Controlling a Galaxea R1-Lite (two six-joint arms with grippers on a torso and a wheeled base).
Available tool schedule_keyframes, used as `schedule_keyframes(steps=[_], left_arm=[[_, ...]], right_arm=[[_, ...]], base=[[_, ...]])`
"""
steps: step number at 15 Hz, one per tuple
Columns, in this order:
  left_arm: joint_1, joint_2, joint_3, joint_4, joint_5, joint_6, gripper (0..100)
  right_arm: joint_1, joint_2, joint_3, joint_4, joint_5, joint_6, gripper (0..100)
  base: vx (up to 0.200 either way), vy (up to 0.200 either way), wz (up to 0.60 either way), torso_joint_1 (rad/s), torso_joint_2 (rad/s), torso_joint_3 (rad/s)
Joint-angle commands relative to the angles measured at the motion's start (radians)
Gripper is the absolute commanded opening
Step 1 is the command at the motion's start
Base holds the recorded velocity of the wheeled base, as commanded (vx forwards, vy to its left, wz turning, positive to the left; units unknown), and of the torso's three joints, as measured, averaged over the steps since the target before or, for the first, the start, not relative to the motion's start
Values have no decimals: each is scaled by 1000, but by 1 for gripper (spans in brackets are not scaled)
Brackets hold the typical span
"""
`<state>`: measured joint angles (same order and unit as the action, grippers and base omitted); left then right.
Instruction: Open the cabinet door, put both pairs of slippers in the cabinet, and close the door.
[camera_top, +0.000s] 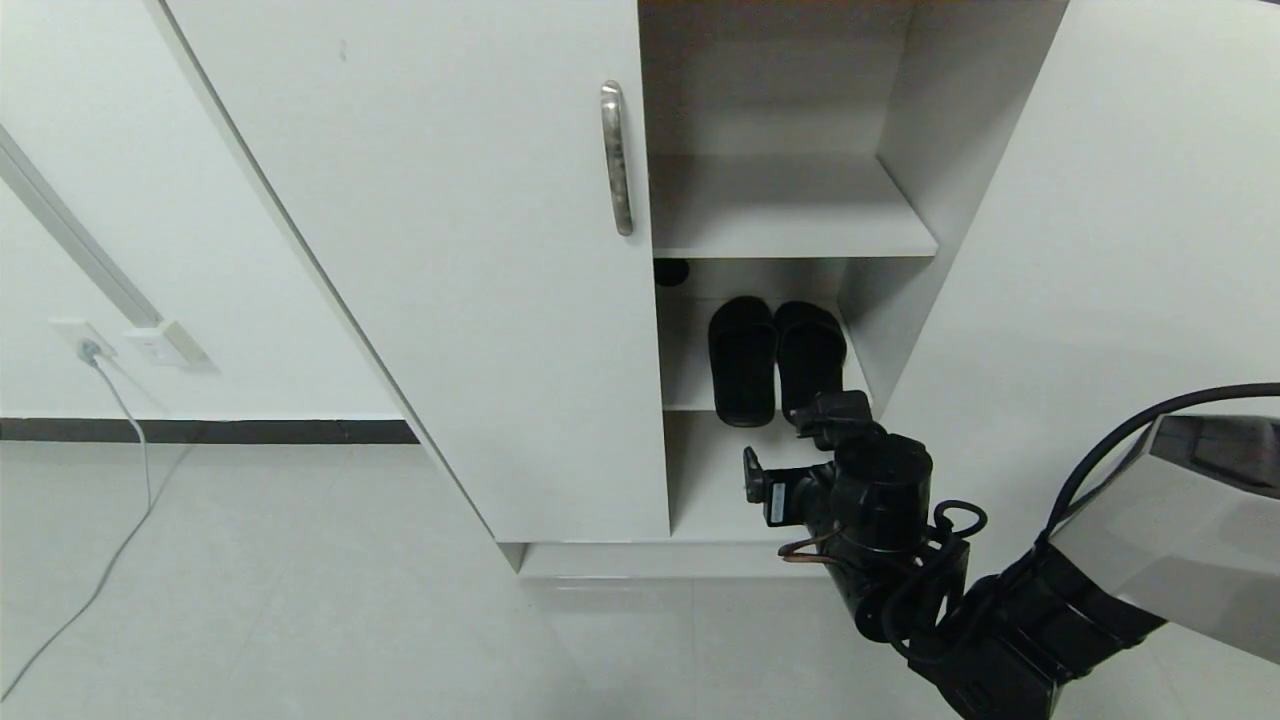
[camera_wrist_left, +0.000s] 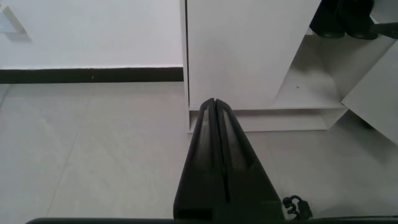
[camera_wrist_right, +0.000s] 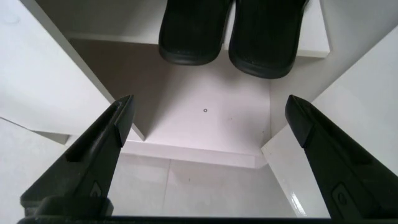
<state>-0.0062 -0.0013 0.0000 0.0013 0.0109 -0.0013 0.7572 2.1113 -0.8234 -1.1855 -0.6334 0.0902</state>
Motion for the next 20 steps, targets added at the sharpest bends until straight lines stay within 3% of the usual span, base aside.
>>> schedule_keyframes(steps=[1,16,20], left_arm=[[0,1,0,-1,1,0,0],[0,1,0,0,4,0,0],[0,1,0,0,3,3,0]], right_arm=[[2,1,0,0,0,0,100],[1,-10,13,-2,0,0,100],[1,-10,33,-32,8,-1,100]], base=[[0,0,0,0,0,0],[0,0,0,2,2,169],[0,0,0,1,1,21]])
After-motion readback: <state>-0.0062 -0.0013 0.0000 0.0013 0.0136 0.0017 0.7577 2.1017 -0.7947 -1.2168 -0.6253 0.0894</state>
